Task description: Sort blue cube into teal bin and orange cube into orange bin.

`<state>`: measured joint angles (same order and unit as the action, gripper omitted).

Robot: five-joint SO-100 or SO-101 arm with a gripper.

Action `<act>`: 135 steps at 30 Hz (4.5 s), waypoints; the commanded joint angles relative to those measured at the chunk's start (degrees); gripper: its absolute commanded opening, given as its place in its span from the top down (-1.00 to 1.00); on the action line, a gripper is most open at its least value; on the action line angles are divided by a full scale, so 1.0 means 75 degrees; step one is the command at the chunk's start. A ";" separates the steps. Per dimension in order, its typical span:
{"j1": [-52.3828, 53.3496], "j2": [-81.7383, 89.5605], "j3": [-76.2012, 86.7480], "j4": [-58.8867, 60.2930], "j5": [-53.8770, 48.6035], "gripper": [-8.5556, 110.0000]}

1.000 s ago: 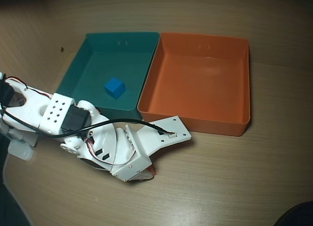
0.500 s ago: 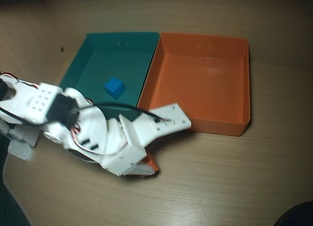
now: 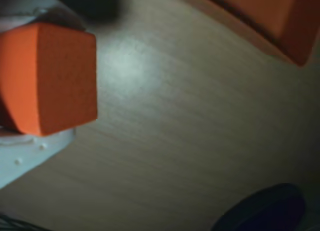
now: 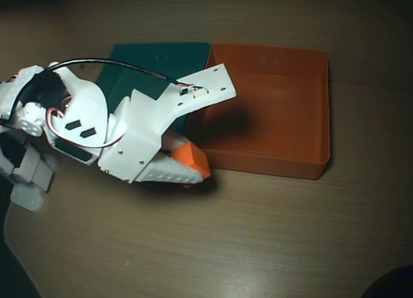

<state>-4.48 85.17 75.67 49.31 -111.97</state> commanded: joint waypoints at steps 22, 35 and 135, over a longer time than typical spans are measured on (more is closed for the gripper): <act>-0.1922 -0.2648 -0.4734 -0.0094 0.3141 0.95; -0.2121 -0.5039 -0.7125 -0.0094 0.3141 0.95; 0.1359 1.1988 1.1812 -0.0082 0.1652 0.93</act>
<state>5.01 166.03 156.62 49.48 -98.53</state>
